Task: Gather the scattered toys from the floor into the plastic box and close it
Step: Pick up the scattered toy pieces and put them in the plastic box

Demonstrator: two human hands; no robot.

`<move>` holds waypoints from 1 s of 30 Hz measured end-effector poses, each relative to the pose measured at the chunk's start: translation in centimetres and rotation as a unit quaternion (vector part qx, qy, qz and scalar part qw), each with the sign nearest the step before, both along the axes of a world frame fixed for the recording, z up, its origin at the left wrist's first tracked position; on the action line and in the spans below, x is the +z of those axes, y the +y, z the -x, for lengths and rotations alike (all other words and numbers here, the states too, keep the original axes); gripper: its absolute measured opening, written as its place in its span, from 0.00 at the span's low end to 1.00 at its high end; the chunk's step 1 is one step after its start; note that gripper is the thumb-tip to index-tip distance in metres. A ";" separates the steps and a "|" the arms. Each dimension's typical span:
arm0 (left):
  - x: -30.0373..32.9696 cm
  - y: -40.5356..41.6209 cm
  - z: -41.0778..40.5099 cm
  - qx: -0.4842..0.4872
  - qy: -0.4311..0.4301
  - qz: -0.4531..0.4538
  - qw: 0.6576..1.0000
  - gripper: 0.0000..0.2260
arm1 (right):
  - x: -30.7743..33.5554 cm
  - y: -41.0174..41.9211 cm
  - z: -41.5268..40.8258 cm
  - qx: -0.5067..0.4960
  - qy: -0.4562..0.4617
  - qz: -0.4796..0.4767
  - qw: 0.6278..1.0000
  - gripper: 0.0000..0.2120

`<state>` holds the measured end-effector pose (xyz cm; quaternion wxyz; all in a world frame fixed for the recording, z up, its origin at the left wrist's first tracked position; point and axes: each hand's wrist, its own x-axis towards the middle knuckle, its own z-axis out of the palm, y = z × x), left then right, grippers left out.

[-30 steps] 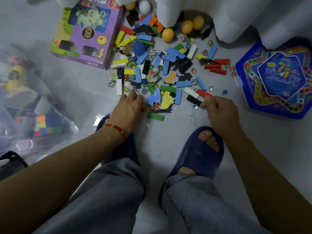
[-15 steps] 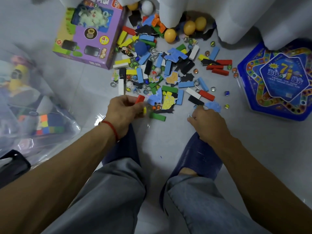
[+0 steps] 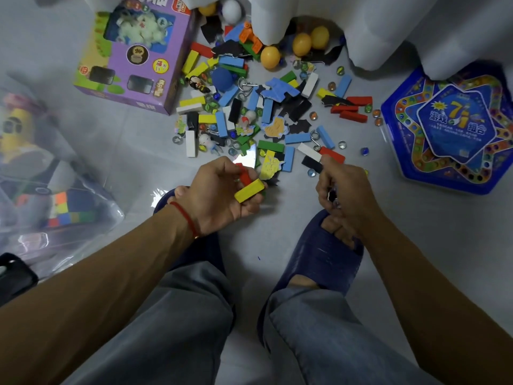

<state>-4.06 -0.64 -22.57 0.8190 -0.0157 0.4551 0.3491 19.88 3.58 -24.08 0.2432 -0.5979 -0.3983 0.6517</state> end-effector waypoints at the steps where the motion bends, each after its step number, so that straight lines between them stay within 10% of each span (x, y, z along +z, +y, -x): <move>1: 0.0 0.1 -0.1 -0.005 0.017 0.000 1.000 0.12 | -0.7 0.2 0.3 0.031 -0.140 -0.083 0.986 0.20; 3: 0.1 0.2 -0.3 -0.024 0.054 -0.006 0.998 0.14 | -2.0 0.1 0.7 0.118 -0.338 -0.214 0.909 0.14; 8: 0.1 0.0 -0.2 -0.030 0.084 -0.009 0.996 0.14 | -2.7 0.2 1.3 0.189 -0.464 -0.256 0.827 0.24; 19: -0.2 -0.4 -0.3 -0.018 0.104 0.008 0.994 0.14 | -3.1 0.9 1.2 0.225 -0.454 -0.204 0.838 0.20; 26: 1.0 -0.5 -0.5 -0.001 0.069 0.010 0.998 0.13 | 0.7 0.1 1.0 0.045 -0.118 -0.039 0.991 0.10; 30: 4.7 -1.3 -0.1 0.073 0.035 -0.003 0.997 0.14 | 4.6 -0.3 1.8 0.076 0.077 0.111 0.988 0.10</move>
